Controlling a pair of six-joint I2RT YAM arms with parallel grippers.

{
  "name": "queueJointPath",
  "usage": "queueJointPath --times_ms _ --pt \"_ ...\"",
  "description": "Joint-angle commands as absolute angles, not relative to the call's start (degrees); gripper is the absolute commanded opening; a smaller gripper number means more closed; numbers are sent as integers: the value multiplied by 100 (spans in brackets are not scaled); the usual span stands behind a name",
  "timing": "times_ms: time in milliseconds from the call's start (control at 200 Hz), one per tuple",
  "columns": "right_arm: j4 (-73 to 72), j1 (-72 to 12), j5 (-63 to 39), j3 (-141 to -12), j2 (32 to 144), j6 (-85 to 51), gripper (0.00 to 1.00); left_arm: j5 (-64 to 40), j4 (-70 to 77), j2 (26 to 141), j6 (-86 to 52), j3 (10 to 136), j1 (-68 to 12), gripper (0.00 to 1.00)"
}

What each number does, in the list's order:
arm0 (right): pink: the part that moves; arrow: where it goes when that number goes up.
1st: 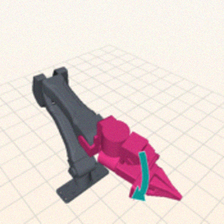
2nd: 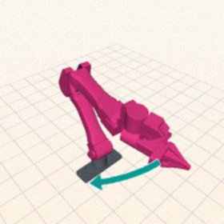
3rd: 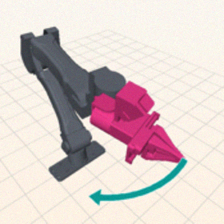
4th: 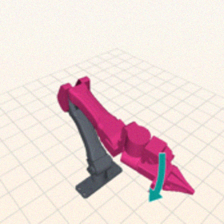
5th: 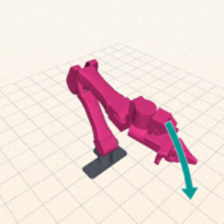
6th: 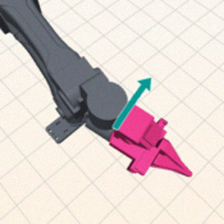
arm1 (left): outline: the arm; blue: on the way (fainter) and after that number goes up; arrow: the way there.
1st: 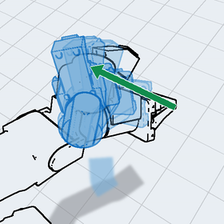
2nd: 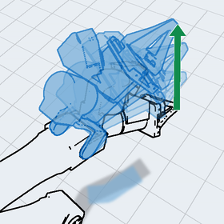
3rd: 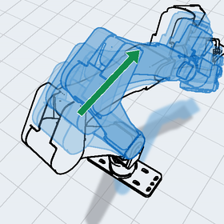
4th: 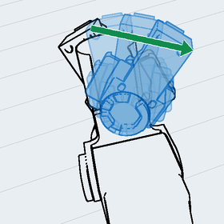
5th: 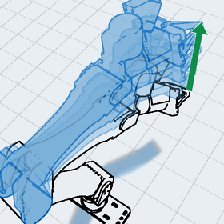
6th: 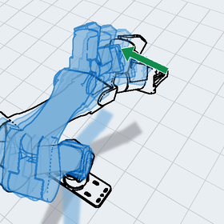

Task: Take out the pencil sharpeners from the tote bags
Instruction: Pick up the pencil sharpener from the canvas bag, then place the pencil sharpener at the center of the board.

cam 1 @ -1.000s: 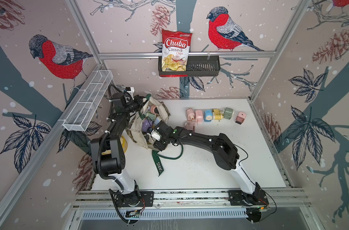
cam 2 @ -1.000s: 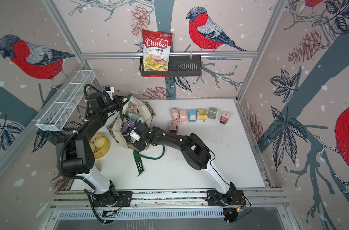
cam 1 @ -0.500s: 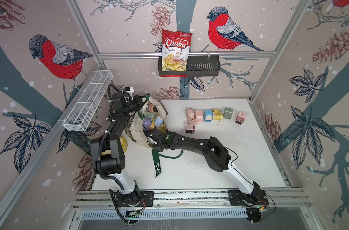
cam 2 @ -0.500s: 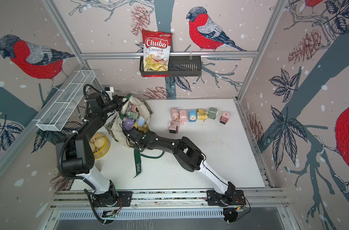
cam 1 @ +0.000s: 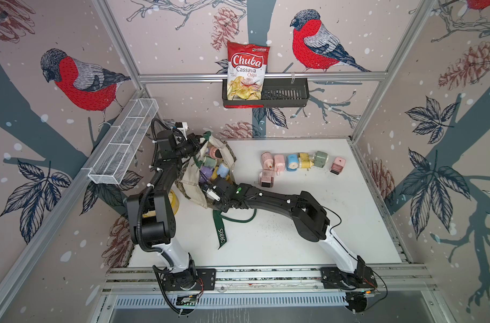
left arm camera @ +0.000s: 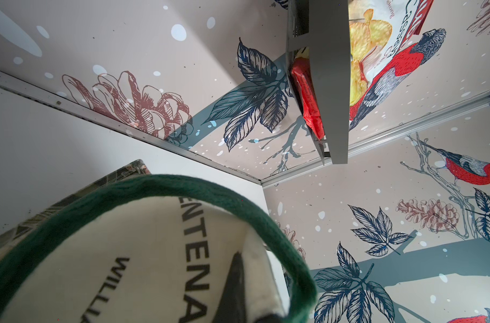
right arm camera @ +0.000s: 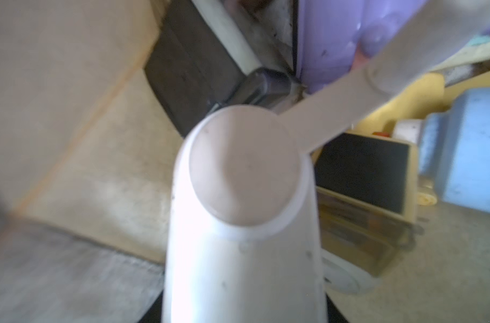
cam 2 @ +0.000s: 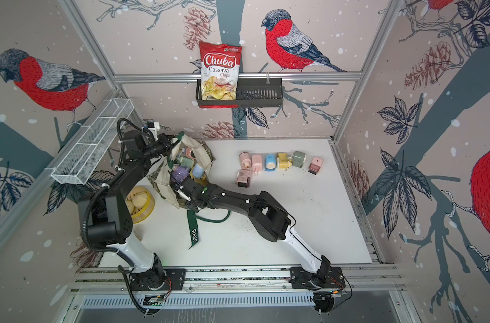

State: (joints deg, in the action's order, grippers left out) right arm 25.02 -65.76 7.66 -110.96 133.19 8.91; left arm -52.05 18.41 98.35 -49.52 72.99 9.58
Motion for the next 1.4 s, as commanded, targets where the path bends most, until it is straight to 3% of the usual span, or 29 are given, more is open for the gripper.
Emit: queueJointPath --times_ms 0,876,1391 --pt "1987 -6519 308 -10865 13008 689 29 -5414 2440 9746 -4983 7361 976 0" --pt "424 -6072 -279 -8415 10557 -304 27 -5405 2383 9736 -4939 7370 984 0" --pt "-738 -3894 -624 -5406 8444 -1874 26 -5423 2437 9724 -4992 7361 993 0"
